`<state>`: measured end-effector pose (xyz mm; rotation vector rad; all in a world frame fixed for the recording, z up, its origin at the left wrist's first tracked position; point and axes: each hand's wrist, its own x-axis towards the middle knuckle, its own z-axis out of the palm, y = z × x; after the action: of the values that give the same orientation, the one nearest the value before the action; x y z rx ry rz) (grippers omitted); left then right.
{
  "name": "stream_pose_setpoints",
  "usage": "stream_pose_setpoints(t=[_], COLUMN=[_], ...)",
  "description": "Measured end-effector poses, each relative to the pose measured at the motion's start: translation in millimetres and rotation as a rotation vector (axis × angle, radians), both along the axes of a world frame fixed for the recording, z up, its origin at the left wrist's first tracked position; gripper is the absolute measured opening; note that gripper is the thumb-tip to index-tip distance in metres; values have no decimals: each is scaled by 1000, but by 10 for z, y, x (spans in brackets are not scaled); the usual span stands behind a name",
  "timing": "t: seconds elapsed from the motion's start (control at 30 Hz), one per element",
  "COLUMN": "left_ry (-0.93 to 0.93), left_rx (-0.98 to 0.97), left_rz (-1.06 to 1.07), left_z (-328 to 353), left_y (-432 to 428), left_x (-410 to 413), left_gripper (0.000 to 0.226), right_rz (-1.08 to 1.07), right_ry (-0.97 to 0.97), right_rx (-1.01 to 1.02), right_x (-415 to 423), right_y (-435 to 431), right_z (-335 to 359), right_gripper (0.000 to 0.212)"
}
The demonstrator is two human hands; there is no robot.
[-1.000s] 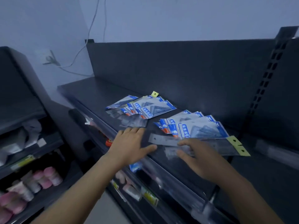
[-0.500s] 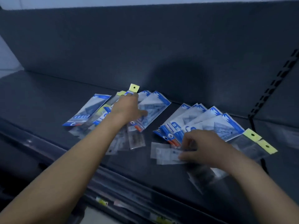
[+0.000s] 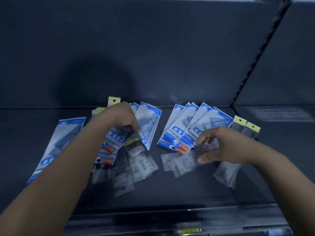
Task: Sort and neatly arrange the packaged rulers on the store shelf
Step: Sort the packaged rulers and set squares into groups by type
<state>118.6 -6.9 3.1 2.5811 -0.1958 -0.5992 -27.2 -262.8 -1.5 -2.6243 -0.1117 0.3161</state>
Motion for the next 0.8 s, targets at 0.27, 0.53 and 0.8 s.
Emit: stream_pose_setpoints(t=[0.27, 0.53, 0.8], left_ry=[-74, -195, -262], left_rx=[-255, -676, -704], left_rz=[33, 76, 107], left_z=[76, 497, 527], left_y=[-32, -244, -923], left_x=[-41, -151, -557], left_gripper=[27, 27, 28], right_rz=[-15, 73, 305], right_ry=[37, -65, -186], right_rx=[-37, -246, -283], right_x=[-5, -133, -117], right_y=[-134, -190, -395], right_z=[-35, -135, -175], right_gripper=[32, 35, 35])
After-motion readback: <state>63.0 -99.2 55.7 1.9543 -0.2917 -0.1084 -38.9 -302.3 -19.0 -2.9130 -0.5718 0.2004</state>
